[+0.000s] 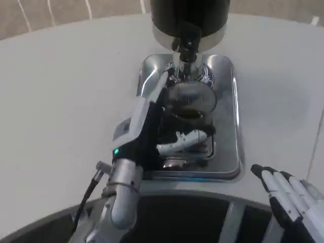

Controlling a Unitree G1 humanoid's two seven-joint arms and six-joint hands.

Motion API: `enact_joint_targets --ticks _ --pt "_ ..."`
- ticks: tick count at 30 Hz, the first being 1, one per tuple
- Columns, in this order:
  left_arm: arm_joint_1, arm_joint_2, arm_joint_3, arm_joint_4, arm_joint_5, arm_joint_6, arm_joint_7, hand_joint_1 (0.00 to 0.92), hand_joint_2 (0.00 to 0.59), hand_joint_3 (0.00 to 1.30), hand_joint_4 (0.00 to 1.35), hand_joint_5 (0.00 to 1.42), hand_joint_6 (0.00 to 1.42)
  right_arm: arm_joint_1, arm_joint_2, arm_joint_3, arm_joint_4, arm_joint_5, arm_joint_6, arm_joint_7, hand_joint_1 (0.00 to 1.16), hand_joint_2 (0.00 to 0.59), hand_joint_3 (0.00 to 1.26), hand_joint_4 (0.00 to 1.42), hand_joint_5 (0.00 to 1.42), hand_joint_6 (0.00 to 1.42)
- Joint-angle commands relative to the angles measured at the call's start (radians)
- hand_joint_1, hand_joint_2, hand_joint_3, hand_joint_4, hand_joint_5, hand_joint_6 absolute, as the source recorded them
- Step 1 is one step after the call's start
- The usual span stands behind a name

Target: Grasp the cup under the faucet to collect the drink, then remove the cup.

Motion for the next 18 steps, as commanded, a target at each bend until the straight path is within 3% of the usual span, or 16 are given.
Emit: enact_joint_targets --ticks 1,4,7,9,12,18 --pt "0.013 -0.039 -0.043 0.080 0.032 0.069 0.021 0.572 0.069 0.50 0.57 0.83 1.16 0.015 0.023 0.000 -0.050 0.009 0.016 0.018 0.88 0.297 0.00 0.00 0.00 0.00" --pt "0.004 -0.075 -0.041 0.110 0.023 0.078 0.098 0.585 0.072 0.77 0.83 1.08 1.41 0.023 0.043 0.005 -0.076 -0.004 0.027 0.028 0.89 0.294 0.00 0.00 0.00 0.00" --pt "0.000 -0.105 -0.030 0.127 0.015 0.060 0.186 0.611 0.075 1.02 1.10 1.33 1.42 0.025 0.056 0.009 -0.087 -0.016 0.038 0.041 0.89 0.292 0.00 0.00 0.00 0.00" --pt "0.000 -0.120 -0.022 0.134 0.008 0.036 0.230 0.614 0.076 1.12 1.19 1.39 1.42 0.021 0.060 0.008 -0.088 -0.020 0.042 0.047 0.89 0.291 0.00 0.00 0.00 0.00" --pt "0.007 -0.131 -0.019 0.132 0.015 0.012 0.300 0.603 0.073 1.19 1.22 1.42 1.42 -0.004 0.060 0.003 -0.074 -0.019 0.055 0.059 0.89 0.290 0.00 0.00 0.00 0.00" --pt "0.033 -0.116 -0.020 0.107 0.021 -0.030 0.330 0.605 0.073 1.22 1.18 1.42 1.42 -0.041 0.045 -0.001 -0.055 -0.009 0.065 0.076 0.89 0.290 0.00 0.00 0.00 0.00"
